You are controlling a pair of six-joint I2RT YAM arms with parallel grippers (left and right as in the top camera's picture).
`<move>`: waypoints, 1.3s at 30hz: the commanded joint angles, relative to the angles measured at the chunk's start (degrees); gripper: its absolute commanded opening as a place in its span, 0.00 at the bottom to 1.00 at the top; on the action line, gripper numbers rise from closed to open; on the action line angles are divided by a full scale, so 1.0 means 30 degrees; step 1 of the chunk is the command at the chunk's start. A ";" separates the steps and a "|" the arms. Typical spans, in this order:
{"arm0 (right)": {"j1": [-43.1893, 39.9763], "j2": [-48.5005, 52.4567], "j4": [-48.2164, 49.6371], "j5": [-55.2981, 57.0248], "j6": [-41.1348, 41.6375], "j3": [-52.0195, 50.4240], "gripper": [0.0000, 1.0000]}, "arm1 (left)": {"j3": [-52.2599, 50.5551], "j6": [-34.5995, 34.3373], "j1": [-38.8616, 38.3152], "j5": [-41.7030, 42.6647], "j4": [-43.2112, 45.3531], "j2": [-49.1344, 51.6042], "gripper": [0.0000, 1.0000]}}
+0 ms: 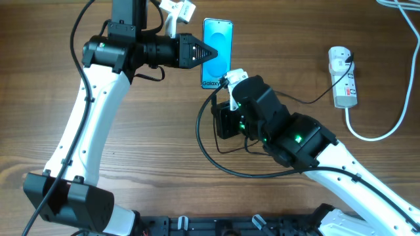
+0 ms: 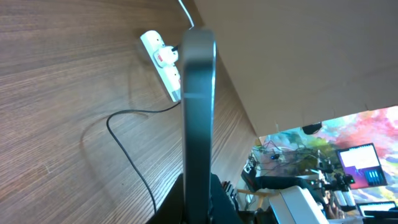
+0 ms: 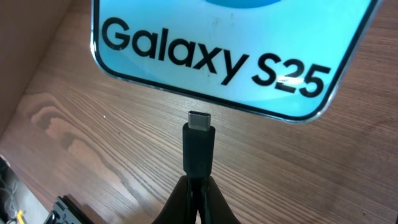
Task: Plug charger to phone and switch on socket
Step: 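Push the USB-C plug into the phone's port with the right gripper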
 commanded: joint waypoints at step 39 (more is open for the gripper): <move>0.0080 -0.0160 0.0925 0.0765 0.0313 0.0124 0.05 | 0.0095 0.2113 -0.0066 0.1588 0.0153 0.0029 0.04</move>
